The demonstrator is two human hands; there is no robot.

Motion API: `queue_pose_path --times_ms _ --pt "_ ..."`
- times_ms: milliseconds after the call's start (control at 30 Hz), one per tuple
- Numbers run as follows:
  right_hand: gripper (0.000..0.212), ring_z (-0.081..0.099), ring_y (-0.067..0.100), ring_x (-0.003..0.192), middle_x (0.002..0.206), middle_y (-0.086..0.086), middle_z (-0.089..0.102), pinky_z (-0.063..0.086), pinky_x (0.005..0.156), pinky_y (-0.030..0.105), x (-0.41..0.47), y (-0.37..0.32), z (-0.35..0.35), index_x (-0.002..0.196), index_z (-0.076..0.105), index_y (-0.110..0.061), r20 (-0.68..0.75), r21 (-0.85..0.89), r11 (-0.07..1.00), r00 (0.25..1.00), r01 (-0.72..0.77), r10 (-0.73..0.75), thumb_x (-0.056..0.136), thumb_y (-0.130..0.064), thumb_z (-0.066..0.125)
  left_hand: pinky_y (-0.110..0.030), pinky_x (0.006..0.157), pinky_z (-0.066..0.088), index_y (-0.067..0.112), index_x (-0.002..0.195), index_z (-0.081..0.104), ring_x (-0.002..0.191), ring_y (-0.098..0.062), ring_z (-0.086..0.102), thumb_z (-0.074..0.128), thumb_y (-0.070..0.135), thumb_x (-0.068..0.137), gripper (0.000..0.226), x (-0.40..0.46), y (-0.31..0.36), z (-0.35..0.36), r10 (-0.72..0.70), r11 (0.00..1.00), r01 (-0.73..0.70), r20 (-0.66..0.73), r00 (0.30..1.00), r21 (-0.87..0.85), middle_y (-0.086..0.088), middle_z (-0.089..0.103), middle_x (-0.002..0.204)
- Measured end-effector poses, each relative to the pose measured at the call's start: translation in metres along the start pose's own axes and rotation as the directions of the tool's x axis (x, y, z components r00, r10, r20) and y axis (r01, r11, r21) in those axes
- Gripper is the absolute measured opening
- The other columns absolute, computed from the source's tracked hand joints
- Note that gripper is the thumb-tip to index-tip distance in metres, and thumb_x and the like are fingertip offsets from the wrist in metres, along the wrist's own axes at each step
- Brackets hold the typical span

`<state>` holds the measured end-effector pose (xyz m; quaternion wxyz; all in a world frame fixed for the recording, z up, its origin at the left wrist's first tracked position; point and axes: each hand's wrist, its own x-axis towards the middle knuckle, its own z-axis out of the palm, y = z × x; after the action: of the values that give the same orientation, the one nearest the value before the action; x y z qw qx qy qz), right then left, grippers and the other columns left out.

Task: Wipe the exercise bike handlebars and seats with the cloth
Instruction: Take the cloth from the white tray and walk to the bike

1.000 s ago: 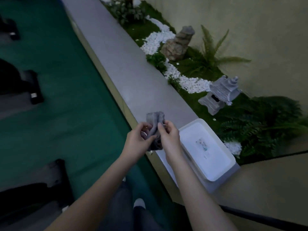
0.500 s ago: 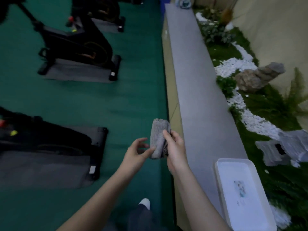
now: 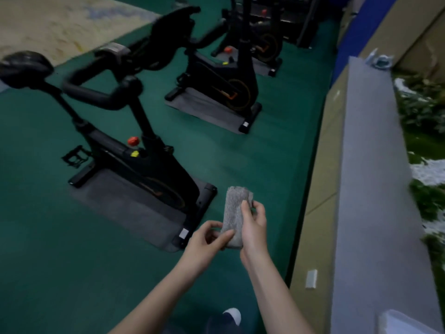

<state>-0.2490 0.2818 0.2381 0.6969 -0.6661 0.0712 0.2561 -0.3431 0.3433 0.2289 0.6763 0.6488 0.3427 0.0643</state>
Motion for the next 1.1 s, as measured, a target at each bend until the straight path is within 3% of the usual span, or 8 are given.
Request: queue_pose_path --times_ms 233,367,433,500,600,733,900,1100 --pt "0.004 0.065 0.019 0.091 0.103 0.007 0.065 0.054 0.086 0.043 -0.037 0.009 0.083 0.096 0.052 -0.021 0.152 -0.026 1.0 0.988 0.013 -0.009 0.099 -0.023 0.051 -0.033 0.079 0.054 0.029 0.089 0.067 0.08 -0.011 0.067 0.067 0.034 0.086 0.006 -0.015 -0.023 -0.152 0.067 0.978 -0.026 -0.196 0.978 0.205 0.004 0.071 0.081" --pt "0.003 0.065 0.028 0.107 0.118 0.011 0.065 0.051 0.094 0.054 -0.059 0.024 0.141 0.102 0.052 -0.027 0.292 -0.068 0.997 0.956 -0.026 0.045 0.1 -0.027 0.05 -0.027 0.077 0.052 0.029 0.086 0.067 0.082 -0.008 0.066 0.066 0.03 0.087 0.001 -0.024 -0.034 -0.23 0.104 0.964 -0.01 -0.345 0.933 0.264 0.009 0.07 0.081" --pt "0.003 0.069 0.031 0.098 0.117 0.012 0.065 0.056 0.086 0.05 -0.072 0.032 0.174 0.103 0.051 -0.027 0.352 -0.128 0.991 0.934 -0.024 0.068 0.1 -0.028 0.05 -0.02 0.074 0.049 0.028 0.089 0.067 0.083 -0.006 0.064 0.066 0.031 0.087 0.003 -0.032 -0.04 -0.264 0.117 0.954 0.005 -0.387 0.914 0.3 0.011 0.069 0.083" --pt "0.003 0.071 0.031 0.091 0.113 0.01 0.066 0.058 0.081 0.048 -0.084 0.041 0.206 0.102 0.051 -0.026 0.389 -0.179 0.984 0.919 0.005 0.067 0.099 -0.028 0.051 -0.023 0.075 0.049 0.025 0.096 0.067 0.083 -0.005 0.062 0.065 0.034 0.087 0.013 -0.039 -0.047 -0.296 0.136 0.928 0.033 -0.419 0.898 0.371 0.01 0.067 0.086" --pt "0.002 0.068 0.03 0.097 0.107 0.007 0.067 0.055 0.087 0.051 -0.099 0.052 0.249 0.096 0.055 -0.027 0.408 -0.25 0.959 0.913 0.132 -0.019 0.096 -0.029 0.056 -0.031 0.079 0.05 0.022 0.109 0.063 0.082 -0.008 0.06 0.061 0.04 0.088 0.027 -0.05 -0.059 -0.338 0.181 0.865 0.076 -0.45 0.875 0.496 0.008 0.064 0.091" --pt "0.004 0.064 0.02 0.096 0.1 0.004 0.066 0.054 0.09 0.043 -0.111 0.062 0.289 0.093 0.06 -0.024 0.434 -0.308 0.901 0.888 0.306 -0.153 0.093 -0.028 0.06 -0.035 0.086 0.047 0.023 0.119 0.058 0.098 -0.015 0.059 0.052 0.049 0.09 0.039 -0.067 -0.069 -0.378 0.203 0.756 0.161 -0.461 0.864 0.634 0.008 0.061 0.105" --pt "0.006 0.064 0.014 0.09 0.093 0.0 0.067 0.054 0.082 0.036 -0.107 0.066 0.329 0.092 0.062 -0.023 0.489 -0.326 0.851 0.844 0.411 -0.221 0.092 -0.029 0.063 -0.038 0.093 0.043 0.019 0.127 0.054 0.114 -0.021 0.055 0.048 0.05 0.092 0.048 -0.076 -0.077 -0.41 0.156 0.715 0.254 -0.502 0.85 0.652 0.002 0.058 0.124" --pt "0.009 0.057 -0.003 0.079 0.087 -0.011 0.062 0.043 0.069 0.01 -0.089 0.068 0.387 0.092 0.061 -0.02 0.556 -0.365 0.77 0.786 0.523 -0.27 0.091 -0.028 0.063 -0.038 0.097 0.041 0.019 0.133 0.049 0.12 -0.022 0.051 0.046 0.051 0.093 0.051 -0.056 -0.077 -0.455 0.111 0.68 0.326 -0.532 0.84 0.657 0.001 0.054 0.132"
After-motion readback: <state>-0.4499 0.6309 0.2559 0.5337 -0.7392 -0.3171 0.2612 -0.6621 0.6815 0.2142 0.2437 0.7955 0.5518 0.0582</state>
